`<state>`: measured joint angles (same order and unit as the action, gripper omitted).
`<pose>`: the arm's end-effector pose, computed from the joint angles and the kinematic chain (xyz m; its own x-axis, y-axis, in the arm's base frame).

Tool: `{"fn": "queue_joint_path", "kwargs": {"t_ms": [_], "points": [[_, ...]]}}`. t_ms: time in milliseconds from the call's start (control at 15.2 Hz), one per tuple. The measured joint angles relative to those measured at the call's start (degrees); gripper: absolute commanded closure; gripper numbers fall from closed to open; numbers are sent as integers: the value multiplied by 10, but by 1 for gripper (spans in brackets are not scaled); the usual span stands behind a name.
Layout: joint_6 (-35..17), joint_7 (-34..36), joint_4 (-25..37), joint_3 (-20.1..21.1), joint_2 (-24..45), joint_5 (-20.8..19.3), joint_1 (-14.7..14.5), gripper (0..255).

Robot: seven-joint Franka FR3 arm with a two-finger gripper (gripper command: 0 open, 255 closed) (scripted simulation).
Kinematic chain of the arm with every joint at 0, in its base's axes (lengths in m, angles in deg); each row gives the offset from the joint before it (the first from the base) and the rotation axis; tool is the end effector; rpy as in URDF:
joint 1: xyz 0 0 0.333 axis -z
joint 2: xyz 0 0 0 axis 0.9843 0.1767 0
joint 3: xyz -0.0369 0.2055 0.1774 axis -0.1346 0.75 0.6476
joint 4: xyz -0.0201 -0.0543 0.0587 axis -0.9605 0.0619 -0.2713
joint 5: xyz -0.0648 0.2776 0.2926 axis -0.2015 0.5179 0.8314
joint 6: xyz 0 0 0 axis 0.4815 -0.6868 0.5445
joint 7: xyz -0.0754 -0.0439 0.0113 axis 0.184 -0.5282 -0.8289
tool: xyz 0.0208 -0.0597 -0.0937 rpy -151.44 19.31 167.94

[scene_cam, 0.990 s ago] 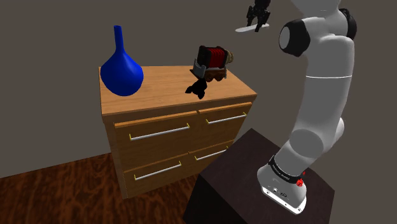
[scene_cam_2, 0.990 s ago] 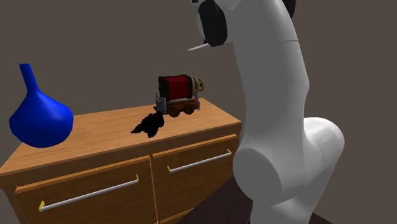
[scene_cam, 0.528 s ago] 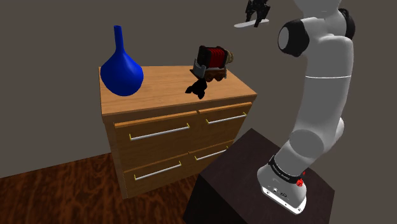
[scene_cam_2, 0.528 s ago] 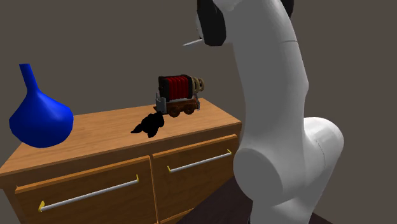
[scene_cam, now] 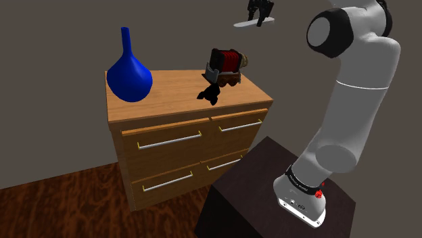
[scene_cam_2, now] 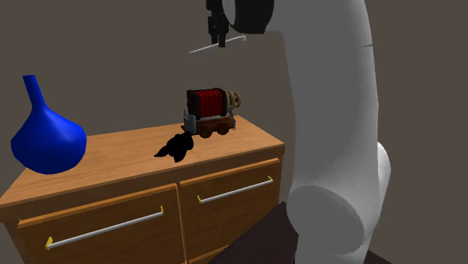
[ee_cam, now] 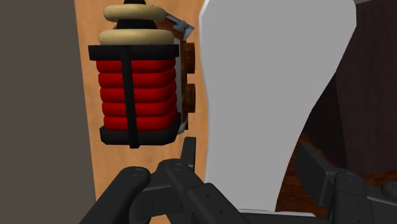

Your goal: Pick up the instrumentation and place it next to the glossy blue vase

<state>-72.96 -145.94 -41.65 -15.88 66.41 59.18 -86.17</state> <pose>0.5560 -0.2187 0.6600 0.3384 0.9410 -0.0103 0.9409 -0.3381 0.0196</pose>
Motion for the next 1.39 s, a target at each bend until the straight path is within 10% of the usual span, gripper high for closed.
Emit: {"fn": "queue_joint_path", "kwargs": {"t_ms": [594, 1386], "points": [[-22, 128, -61, 39, -50, -41, -110, 255], [16, 279, 40, 92, 17, -21, -192, 255]]}}
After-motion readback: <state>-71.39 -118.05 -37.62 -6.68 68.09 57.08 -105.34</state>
